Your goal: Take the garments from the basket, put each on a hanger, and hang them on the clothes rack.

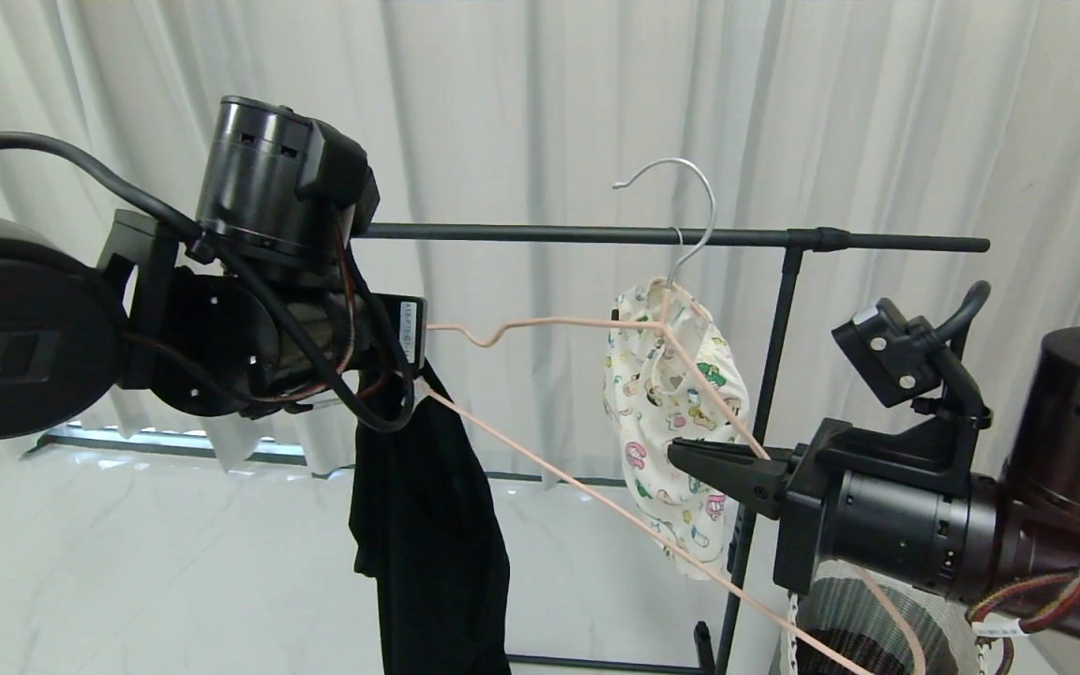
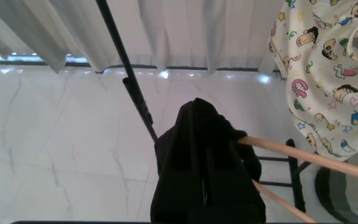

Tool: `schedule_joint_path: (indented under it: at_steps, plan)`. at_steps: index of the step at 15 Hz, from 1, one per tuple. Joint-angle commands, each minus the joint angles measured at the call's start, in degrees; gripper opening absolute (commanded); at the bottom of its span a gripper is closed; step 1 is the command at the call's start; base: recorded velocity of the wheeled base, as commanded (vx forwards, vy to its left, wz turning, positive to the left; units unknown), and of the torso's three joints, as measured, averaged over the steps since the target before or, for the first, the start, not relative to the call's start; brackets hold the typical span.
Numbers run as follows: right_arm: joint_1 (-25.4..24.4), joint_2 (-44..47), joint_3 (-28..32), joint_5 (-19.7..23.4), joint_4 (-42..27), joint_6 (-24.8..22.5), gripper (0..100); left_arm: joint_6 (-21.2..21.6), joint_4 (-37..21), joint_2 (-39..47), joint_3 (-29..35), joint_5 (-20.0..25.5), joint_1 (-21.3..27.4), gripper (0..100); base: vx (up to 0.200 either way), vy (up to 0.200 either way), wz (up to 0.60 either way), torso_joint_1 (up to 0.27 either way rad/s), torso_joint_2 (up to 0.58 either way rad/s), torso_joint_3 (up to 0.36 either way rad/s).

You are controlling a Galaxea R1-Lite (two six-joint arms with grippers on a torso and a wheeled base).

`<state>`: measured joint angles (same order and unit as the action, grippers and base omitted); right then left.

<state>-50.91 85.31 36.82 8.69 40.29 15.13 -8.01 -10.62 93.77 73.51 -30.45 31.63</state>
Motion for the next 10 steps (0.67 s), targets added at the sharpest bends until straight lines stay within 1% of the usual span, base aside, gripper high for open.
schedule_joint_path:
  at_steps: [1, 4, 6, 8, 10]
  plan:
    - [-0.24, 1.53, 0.8, 0.01, 0.05, -0.01, 0, 0.01, -0.02, 0.01, 0.14, 0.04, 0.27, 0, 0.0, 0.0, 0.0, 0.0, 0.0, 0.0]
    - [-0.86, 2.49, 2.03, 0.01, 0.05, -0.01, 0, 0.01, -0.02, -0.08, 0.14, 0.04, 1.68, 0, 0.0, 0.0, 0.0, 0.0, 0.0, 0.0]
    - [-0.95, 4.08, 3.35, -0.08, 0.05, -0.1, 0, -0.08, -0.02, -0.34, 0.32, 0.13, 4.22, 0, 0.0, 0.0, 0.0, 0.0, 0.0, 0.0]
    - [-0.95, 5.57, 4.76, -0.08, 0.05, -0.1, 0, -2.1, -0.02, -0.34, 1.64, 0.13, 6.95, 0, 0.0, 0.0, 0.0, 0.0, 0.0, 0.0]
    - [-1.21, 6.8, 5.9, -0.08, 0.05, -0.1, 0, -2.63, -0.02, -0.34, 2.43, 0.13, 9.23, 0, 0.0, 0.0, 0.0, 0.0, 0.0, 0.0]
